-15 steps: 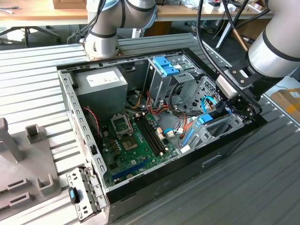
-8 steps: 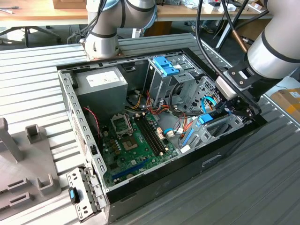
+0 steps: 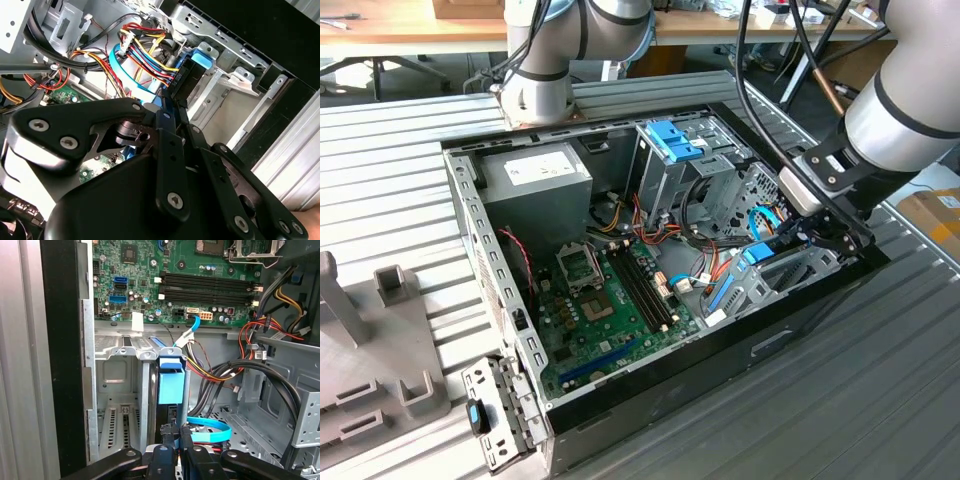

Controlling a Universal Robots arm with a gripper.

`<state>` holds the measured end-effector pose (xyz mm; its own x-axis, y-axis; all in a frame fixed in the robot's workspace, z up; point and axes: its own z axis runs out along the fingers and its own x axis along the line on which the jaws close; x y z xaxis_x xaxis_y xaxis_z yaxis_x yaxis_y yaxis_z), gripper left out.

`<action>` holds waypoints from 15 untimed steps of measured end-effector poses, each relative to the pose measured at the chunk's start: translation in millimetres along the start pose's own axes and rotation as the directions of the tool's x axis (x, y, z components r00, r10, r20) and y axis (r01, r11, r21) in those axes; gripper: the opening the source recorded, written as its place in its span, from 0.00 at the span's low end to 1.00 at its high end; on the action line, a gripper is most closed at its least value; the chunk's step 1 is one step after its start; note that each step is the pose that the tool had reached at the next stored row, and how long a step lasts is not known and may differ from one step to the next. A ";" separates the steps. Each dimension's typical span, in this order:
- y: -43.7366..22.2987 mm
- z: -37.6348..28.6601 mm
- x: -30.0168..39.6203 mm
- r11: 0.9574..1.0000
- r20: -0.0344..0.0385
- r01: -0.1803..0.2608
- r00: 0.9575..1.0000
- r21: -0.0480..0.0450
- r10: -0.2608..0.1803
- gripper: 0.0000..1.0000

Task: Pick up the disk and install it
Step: 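Insert the first disk wire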

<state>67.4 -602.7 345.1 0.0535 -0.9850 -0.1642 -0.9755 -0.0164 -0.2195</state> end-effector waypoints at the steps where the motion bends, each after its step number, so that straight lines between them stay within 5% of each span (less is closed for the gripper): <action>1: 0.0 0.3 0.0 1.000 0.000 0.000 1.000 0.000 0.000 0.16; 15: 0.0 1.9 -2.1 1.000 0.000 0.000 1.000 0.000 0.000 0.16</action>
<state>67.6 -600.3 343.6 0.0535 -0.9850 -0.1643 -0.9755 -0.0163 -0.2195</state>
